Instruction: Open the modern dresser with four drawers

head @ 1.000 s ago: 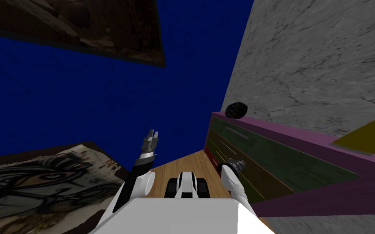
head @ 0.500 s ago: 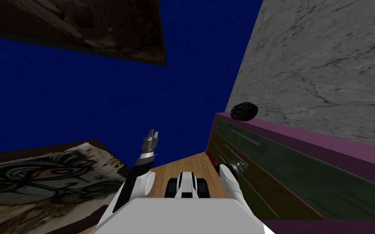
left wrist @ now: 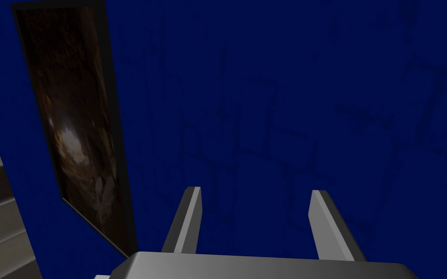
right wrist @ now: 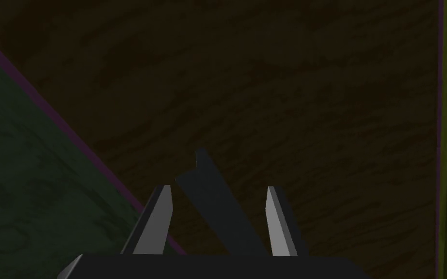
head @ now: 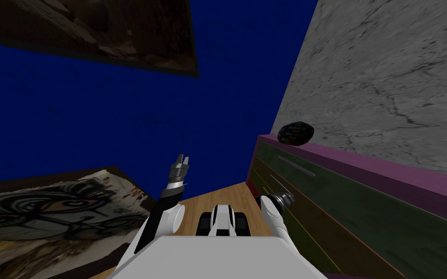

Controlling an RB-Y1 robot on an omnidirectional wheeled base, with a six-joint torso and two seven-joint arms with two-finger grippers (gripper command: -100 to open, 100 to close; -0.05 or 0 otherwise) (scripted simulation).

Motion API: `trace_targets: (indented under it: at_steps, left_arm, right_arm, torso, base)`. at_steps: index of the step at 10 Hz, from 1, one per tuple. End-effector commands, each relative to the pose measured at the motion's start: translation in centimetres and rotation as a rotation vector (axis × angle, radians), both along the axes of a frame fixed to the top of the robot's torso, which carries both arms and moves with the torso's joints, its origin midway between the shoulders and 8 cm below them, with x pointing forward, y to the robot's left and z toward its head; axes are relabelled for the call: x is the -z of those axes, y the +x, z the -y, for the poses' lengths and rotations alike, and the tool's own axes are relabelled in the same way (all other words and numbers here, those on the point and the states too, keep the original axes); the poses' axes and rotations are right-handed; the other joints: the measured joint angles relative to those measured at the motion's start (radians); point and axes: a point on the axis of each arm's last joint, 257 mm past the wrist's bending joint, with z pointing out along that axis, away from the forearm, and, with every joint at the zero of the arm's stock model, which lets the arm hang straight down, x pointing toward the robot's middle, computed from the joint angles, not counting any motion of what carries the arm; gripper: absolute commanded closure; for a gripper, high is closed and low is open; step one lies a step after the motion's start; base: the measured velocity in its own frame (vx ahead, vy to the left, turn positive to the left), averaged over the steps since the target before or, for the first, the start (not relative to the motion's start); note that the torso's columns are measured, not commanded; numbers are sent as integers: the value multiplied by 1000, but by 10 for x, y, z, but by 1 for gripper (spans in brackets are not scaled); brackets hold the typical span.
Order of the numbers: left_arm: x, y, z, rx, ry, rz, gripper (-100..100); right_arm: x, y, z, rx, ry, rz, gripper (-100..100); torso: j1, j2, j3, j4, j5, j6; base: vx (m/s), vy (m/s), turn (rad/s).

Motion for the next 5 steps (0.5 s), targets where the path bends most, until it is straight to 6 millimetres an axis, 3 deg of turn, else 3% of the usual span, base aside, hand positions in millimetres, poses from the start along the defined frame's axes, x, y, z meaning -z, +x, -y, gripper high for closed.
trace_targets:
  at_steps: [1, 4, 5]
  left_arm:
    - [0, 0, 0, 0, 0, 0, 0]
    - [0, 0, 0, 0, 0, 0, 0]
    - [0, 0, 0, 0, 0, 0, 0]
  right_arm:
    - [-2, 3, -8, 0, 0, -1, 100]
    - [-3, 5, -13, -1, 1, -1, 100]
    - [-14, 8, 0, -2, -26, 10, -100]
  torso:
    - [6, 2, 1, 0, 1, 0]
    - [0, -2, -1, -1, 0, 0]
    - [-7, -4, -2, -1, -2, 0]
  base:
    - [-83, 192, -3]
    - [-54, 158, -3]
    - [0, 0, 0]
